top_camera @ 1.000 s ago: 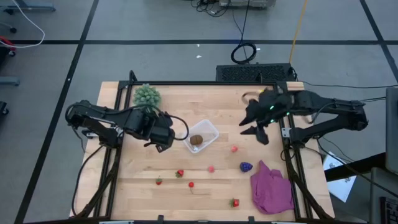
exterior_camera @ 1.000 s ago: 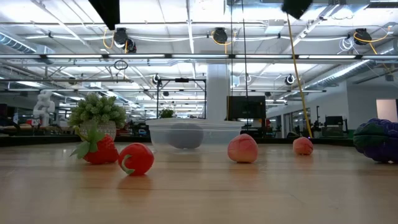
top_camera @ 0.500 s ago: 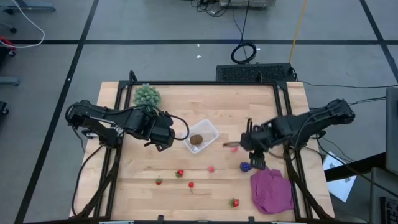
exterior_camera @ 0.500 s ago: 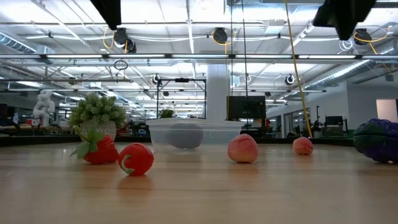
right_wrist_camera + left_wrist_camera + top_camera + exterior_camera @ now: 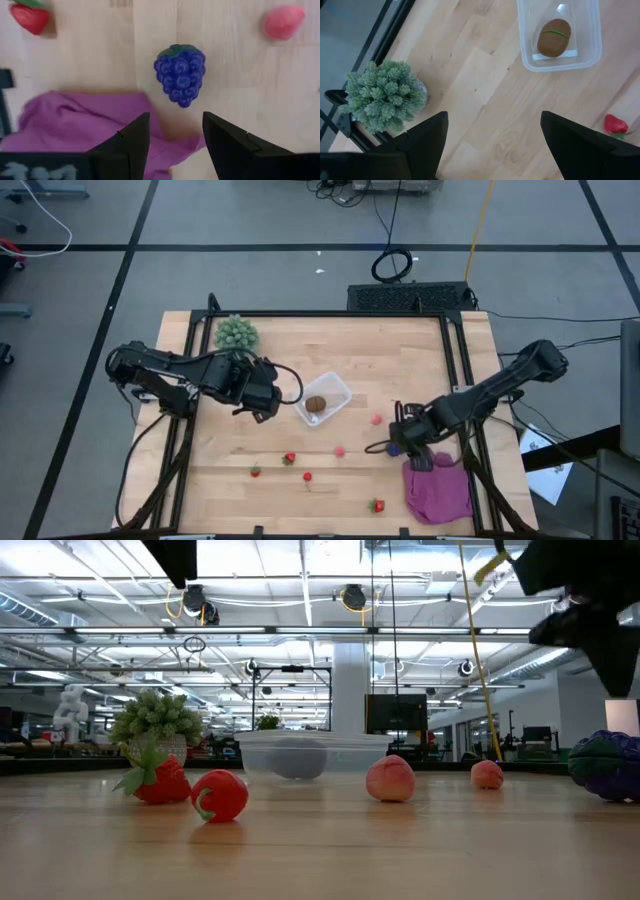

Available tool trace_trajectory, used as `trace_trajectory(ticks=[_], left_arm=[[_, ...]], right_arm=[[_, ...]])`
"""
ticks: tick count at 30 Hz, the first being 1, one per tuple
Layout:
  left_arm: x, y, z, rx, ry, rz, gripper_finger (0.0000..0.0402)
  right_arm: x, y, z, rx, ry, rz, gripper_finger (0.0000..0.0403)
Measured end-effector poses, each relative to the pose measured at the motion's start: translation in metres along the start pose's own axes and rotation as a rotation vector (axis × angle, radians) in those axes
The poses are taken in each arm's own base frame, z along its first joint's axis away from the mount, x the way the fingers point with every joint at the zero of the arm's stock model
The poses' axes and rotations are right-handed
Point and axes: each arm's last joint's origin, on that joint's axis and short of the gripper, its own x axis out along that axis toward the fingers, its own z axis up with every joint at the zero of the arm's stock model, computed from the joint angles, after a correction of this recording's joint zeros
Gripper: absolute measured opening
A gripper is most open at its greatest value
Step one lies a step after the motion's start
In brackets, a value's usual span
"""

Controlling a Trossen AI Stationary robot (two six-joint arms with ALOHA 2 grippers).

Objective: Pick and placing Produce into tupperware
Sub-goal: Put the grapes into the transparent bin

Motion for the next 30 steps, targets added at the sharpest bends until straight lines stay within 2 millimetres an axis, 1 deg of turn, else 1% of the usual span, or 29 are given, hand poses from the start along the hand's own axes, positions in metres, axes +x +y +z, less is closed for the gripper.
trace_trajectory(ticks=[3,7,10,15,19,30], left_arm=[[0.000,0.000,0.000,-0.021,0.001,-0.001,0.0324],[0.000,0.000,0.000,-0.032,0.003,-0.003,0.0324],[0.000,0.000,0.000,-0.041,0.011,-0.010,0.0323],[0.000,-0.001,-0.001,-0.047,0.016,-0.015,0.0325],[0.000,-0.001,-0.001,-0.046,0.016,-0.015,0.0320],[0.000,-0.001,-0.001,-0.040,0.016,-0.015,0.0324]], right_arm=[[0.012,-0.007,0.000,-0.021,-0.021,0.007,0.0173],[0.016,-0.014,0.003,-0.009,-0.047,0.014,0.0173],[0.016,-0.016,0.006,0.021,-0.063,0.028,0.0173],[0.016,-0.015,0.010,0.066,-0.077,0.097,0.0173],[0.015,-0.018,0.011,0.102,-0.062,0.127,0.0174],[0.013,-0.035,0.016,0.154,-0.042,0.170,0.0174]])
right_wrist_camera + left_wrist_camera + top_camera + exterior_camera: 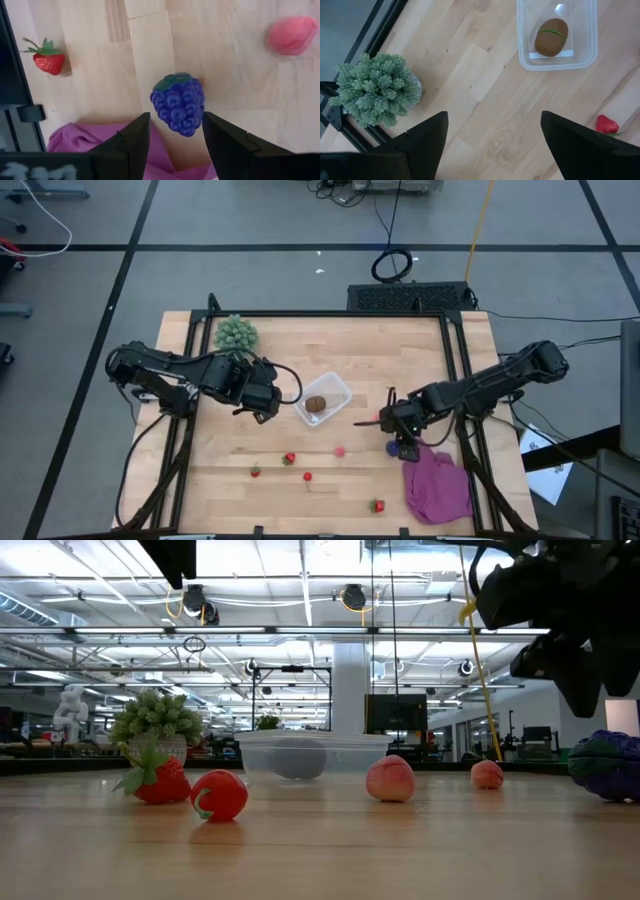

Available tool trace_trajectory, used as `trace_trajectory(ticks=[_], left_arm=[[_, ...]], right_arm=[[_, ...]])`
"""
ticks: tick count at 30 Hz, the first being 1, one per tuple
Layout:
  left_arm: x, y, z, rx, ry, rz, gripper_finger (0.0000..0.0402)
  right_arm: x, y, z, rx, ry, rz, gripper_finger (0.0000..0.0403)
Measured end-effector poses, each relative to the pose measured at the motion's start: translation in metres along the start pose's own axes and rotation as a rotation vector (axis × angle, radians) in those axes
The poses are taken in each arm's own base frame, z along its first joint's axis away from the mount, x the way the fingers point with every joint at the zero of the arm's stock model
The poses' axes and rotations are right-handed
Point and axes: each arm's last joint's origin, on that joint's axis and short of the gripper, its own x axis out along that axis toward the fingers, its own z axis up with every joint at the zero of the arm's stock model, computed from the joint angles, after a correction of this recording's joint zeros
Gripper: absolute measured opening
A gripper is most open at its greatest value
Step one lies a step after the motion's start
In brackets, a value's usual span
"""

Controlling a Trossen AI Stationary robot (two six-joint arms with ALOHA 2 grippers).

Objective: Pick and placing Produce into tupperware
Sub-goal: Put the grapes into the transparent bin

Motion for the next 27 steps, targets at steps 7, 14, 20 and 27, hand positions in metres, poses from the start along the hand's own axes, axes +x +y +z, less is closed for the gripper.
trace_trajectory(ticks=[7,14,20,27], left_arm=[[0.0000,0.0000,0.0000,0.002,0.000,0.000,0.0324],[0.0000,0.0000,0.0000,0.003,0.000,0.001,0.0320],[0.0001,-0.0001,0.0000,0.001,0.000,0.001,0.0319],[0.0001,-0.0001,0.0000,0.003,0.000,0.001,0.0319]], right_arm=[[-0.0023,-0.0072,0.0029,0.044,0.015,0.032,0.0174],[-0.0031,-0.0096,0.0034,0.085,0.028,0.049,0.0174],[-0.0031,-0.0095,0.0035,0.094,0.027,0.050,0.0174],[-0.0031,-0.0089,0.0049,0.083,0.013,0.056,0.0174]])
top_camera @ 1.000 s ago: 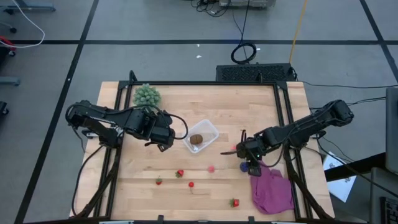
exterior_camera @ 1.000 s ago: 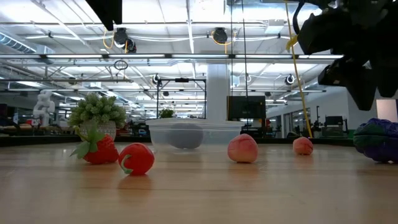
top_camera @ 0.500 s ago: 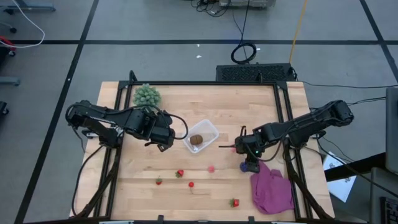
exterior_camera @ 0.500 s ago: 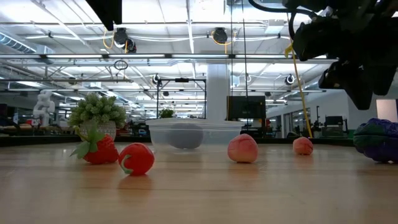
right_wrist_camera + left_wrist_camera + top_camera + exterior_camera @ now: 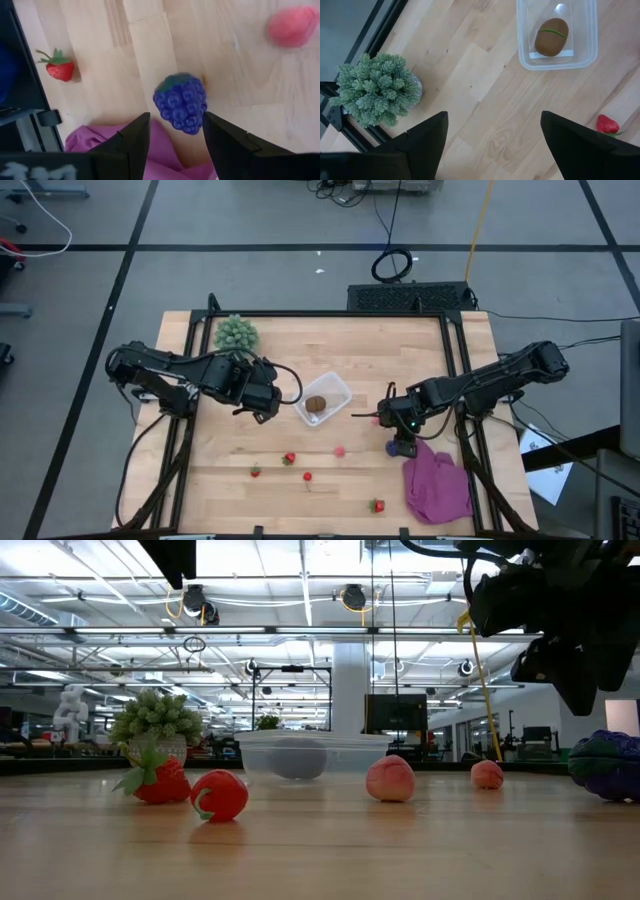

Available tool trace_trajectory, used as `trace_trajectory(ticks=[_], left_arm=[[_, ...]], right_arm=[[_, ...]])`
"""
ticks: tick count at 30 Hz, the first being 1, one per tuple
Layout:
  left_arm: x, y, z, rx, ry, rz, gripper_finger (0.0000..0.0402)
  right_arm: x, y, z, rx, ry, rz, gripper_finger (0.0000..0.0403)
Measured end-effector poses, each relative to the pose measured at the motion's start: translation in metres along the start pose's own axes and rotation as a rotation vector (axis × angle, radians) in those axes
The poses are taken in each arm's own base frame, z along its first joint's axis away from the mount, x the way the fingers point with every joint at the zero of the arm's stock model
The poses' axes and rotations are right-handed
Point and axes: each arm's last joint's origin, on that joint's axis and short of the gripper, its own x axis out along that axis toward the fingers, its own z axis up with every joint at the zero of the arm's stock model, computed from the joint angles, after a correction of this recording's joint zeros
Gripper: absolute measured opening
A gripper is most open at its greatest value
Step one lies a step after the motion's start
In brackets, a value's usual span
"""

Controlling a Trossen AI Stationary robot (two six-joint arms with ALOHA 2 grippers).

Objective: Pick and placing Produce into tupperware
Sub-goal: Put the grapes into the transparent bin

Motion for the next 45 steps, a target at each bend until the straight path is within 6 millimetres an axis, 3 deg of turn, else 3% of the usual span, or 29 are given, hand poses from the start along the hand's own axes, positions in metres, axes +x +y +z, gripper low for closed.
trace_trajectory(ticks=[8,22,36,45], left_arm=[[0.000,0.000,0.000,0.005,0.000,0.000,0.0319],[0.000,0.000,0.000,0.004,-0.001,-0.001,0.0319],[0.000,0.000,0.000,-0.005,-0.003,-0.003,0.0319],[0.000,0.000,0.000,-0.002,-0.003,-0.003,0.0319]], right_arm=[[0.000,0.005,0.008,0.018,-0.082,0.049,0.0174],[0.000,0.004,0.006,0.079,-0.063,0.041,0.0176],[0.000,0.002,0.002,0.121,-0.019,0.012,0.0304],[0.012,0.001,-0.006,0.011,-0.012,0.006,0.0314]])
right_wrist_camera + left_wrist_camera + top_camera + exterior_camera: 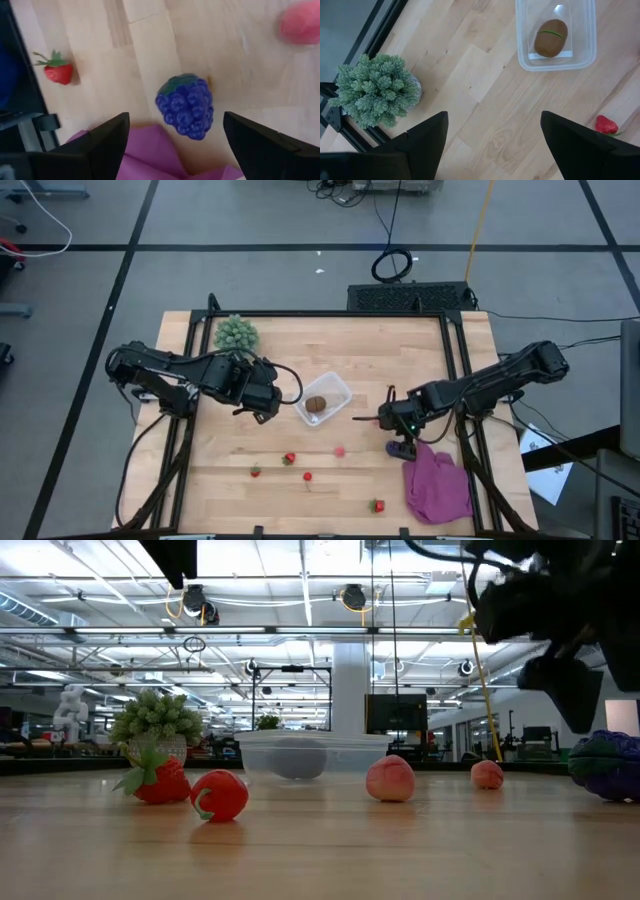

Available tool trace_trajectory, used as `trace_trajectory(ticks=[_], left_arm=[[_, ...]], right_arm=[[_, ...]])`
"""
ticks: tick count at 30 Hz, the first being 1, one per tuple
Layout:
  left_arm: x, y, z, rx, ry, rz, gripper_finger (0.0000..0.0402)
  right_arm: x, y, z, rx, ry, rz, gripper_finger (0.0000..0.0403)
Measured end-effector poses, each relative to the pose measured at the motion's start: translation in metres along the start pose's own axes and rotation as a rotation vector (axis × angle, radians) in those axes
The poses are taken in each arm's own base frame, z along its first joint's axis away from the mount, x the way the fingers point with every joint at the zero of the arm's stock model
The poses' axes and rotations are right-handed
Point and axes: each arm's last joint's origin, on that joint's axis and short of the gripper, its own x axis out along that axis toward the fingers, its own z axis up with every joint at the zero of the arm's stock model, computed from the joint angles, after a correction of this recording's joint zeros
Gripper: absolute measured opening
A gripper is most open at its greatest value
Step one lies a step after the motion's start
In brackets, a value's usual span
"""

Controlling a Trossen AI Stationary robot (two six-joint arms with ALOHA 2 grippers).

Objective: Pick and placing Produce into tupperware
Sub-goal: Put the grapes into the transparent bin

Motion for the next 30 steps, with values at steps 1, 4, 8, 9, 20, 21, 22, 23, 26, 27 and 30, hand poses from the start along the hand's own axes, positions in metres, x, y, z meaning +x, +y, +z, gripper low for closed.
trace_trajectory(ticks=[1,4,8,9,20,21,22,23,26,27,30], left_arm=[[0.000,0.000,0.000,0.000,0.000,0.000,0.0319],[0.000,0.000,0.000,0.000,0.000,0.000,0.0319],[0.000,0.000,0.000,0.000,0.000,0.000,0.0319],[0.000,0.000,0.000,0.000,0.000,0.000,0.0319],[0.000,0.000,0.000,-0.003,0.000,0.000,0.0319],[0.000,0.000,0.000,-0.003,-0.001,0.000,0.0319],[0.000,0.000,0.000,-0.003,-0.001,0.000,0.0319],[0.000,0.000,0.000,-0.003,0.000,0.000,0.0319],[0.000,0.000,0.000,-0.003,-0.001,0.000,0.0319],[0.000,0.000,0.000,-0.003,-0.001,0.000,0.0319],[0.000,0.000,0.000,-0.002,-0.001,0.000,0.0319]], right_arm=[[0.004,-0.002,-0.002,0.002,0.000,0.001,0.0314],[0.015,-0.010,-0.008,0.014,0.004,0.005,0.0315],[0.022,-0.015,-0.013,0.026,0.008,0.005,0.0315],[0.024,-0.016,-0.013,0.024,0.006,0.006,0.0315],[0.033,-0.016,-0.008,0.001,-0.037,0.032,0.0316],[0.035,-0.016,-0.008,0.003,-0.031,0.028,0.0316],[0.037,-0.017,-0.007,0.005,-0.025,0.024,0.0316],[0.040,-0.018,-0.007,0.008,-0.015,0.017,0.0316],[0.048,-0.019,-0.004,0.015,0.003,0.004,0.0316],[0.050,-0.020,-0.004,0.019,0.009,0.002,0.0316],[0.055,-0.021,-0.003,0.018,0.028,-0.008,0.0315]])
